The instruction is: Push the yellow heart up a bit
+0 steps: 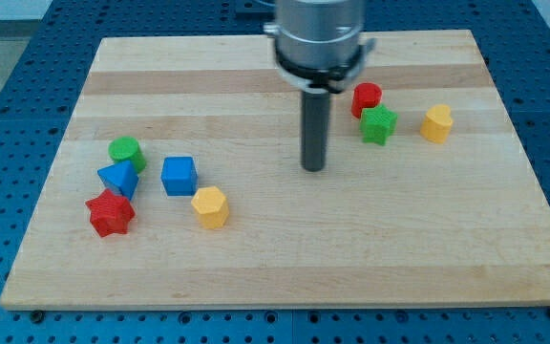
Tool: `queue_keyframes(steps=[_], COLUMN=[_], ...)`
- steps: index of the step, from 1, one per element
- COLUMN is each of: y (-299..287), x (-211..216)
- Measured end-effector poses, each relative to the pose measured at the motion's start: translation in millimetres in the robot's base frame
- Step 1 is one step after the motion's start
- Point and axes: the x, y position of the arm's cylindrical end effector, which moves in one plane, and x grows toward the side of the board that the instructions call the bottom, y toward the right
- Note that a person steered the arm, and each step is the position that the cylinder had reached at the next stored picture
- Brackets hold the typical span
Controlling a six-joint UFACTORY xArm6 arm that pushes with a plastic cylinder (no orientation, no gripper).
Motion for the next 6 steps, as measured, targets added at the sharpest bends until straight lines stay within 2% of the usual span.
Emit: queue_keyframes(steps=[3, 6], y=[163, 161], x=[-7, -30])
